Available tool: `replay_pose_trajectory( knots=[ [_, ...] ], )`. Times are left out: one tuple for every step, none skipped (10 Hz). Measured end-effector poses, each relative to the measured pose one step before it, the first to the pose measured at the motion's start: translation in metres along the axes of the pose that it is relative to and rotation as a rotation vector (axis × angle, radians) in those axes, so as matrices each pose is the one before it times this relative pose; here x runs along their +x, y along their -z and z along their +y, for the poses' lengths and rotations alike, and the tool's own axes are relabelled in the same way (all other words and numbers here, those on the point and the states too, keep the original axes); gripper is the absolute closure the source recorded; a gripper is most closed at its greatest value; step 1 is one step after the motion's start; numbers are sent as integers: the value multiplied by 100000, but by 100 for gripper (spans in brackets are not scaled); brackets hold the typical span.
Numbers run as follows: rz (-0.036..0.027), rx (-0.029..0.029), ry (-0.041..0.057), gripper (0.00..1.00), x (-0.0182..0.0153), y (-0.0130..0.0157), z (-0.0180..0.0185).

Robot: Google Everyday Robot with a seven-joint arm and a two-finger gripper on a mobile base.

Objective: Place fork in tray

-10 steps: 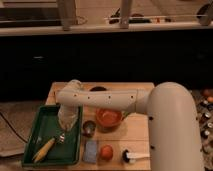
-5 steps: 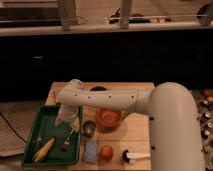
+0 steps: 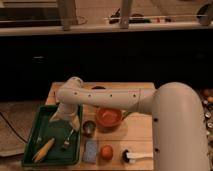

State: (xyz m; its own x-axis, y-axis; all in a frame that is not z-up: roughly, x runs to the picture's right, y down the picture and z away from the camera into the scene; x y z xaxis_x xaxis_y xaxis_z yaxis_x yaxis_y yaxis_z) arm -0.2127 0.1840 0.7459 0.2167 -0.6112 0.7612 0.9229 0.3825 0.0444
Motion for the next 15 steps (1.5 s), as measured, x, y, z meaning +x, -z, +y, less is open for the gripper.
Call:
replay_pose_trajectory(
  knots=[
    [218,421,168,20,-78,372,-151],
    [151,239,252,20,-64,81,-68],
    [-10,88,39,20,-10,-3,-37],
    [29,16,-35,20,16,19,10],
    [-12,7,34,20,-14,-7,-17],
    [-4,-5,-9,20,2,-5,7],
    [5,26,-2,20,1,1,-8],
    [-1,30,-19,20,3,8,0],
    [5,9,15,20,-3,7,-10],
    [-10,17,0,20,-6,3,-3],
    [1,-3,-1,20,1,-1,2],
    [4,5,-14,20,5,2,6],
    [8,6,-17,20,6,7,5],
    [16,10,-58,20,19,10,25],
    [0,5,7,20,-2,1,-5]
  ],
)
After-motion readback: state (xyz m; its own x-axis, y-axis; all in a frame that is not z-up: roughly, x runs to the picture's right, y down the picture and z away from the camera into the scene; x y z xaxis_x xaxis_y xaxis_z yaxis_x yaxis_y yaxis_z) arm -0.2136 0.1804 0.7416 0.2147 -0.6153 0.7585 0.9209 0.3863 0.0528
